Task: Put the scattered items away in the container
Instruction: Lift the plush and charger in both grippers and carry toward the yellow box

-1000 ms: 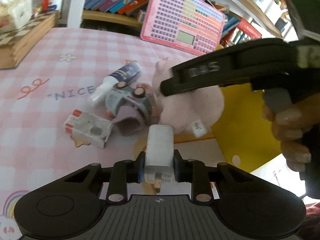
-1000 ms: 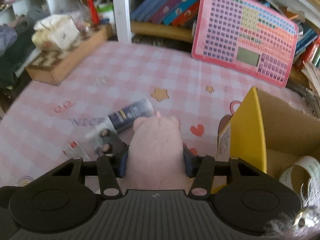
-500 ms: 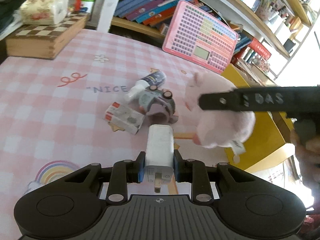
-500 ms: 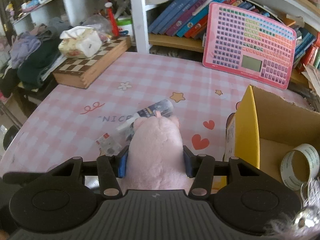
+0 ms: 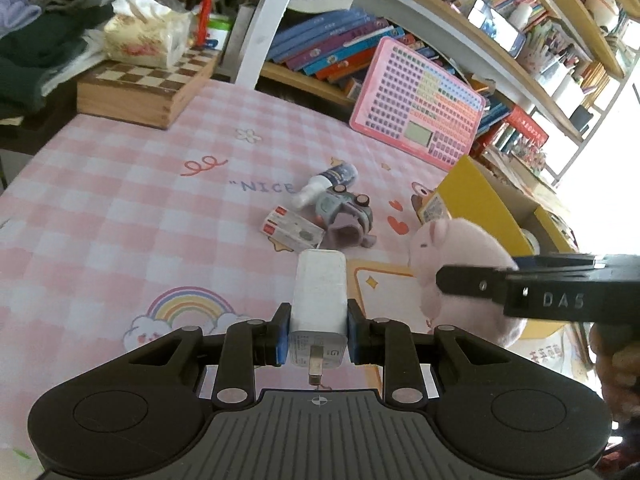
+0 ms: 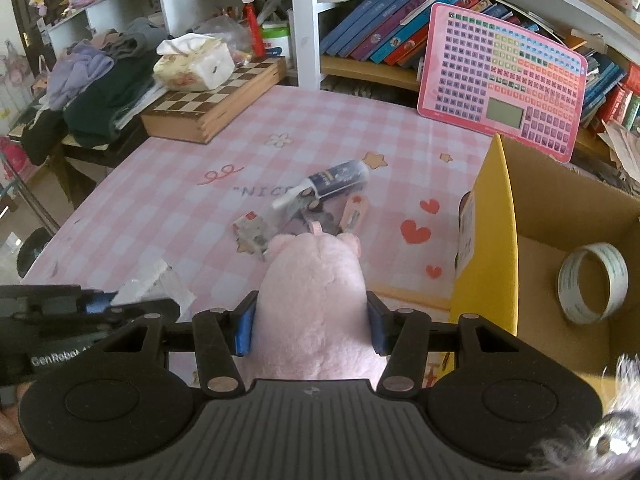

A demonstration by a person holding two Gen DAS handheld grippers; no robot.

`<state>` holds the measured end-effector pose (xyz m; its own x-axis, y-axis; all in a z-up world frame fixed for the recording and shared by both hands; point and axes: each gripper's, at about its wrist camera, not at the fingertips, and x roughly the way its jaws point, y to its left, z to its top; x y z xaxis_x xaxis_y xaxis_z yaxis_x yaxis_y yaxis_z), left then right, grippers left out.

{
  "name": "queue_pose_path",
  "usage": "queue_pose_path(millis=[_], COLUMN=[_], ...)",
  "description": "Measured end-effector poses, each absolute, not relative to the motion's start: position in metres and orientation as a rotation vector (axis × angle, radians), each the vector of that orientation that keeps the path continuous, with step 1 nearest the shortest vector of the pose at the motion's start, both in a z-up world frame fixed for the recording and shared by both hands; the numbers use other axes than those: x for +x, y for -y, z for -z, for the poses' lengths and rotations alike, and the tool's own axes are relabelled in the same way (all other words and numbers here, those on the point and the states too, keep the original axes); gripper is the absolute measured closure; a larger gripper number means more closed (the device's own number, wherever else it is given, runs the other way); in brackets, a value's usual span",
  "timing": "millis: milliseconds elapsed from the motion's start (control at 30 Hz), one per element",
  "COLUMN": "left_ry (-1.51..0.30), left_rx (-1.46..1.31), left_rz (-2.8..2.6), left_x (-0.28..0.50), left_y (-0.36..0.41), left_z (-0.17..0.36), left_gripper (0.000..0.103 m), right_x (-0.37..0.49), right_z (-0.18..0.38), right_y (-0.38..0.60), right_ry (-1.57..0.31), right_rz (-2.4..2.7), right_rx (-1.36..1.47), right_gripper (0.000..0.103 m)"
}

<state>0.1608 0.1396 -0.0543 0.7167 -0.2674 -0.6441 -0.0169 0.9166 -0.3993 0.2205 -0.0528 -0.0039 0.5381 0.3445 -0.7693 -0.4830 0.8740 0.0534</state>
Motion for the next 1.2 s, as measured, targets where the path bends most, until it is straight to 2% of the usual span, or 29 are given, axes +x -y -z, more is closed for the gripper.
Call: queue_pose_path(millis=[433,1200], left_ry=[-0.722,-0.719], left_rx=[-0.44,-0.577], left_rz=[0.216,0.286], left_x=[0.113,0.06], left_y=[-0.141,-0.146], left_z=[0.021,0.004], left_gripper=[0.077,0.077], right_x=[0.161,0.083], right_z=[-0.002,-0.009], right_y=[0.064,0.083], right_ry=[-0.869,-0.86], right_rz=[-0.511,-0.475], right_rx=[-0.146,-0.096], right_gripper=[0.053,0.053])
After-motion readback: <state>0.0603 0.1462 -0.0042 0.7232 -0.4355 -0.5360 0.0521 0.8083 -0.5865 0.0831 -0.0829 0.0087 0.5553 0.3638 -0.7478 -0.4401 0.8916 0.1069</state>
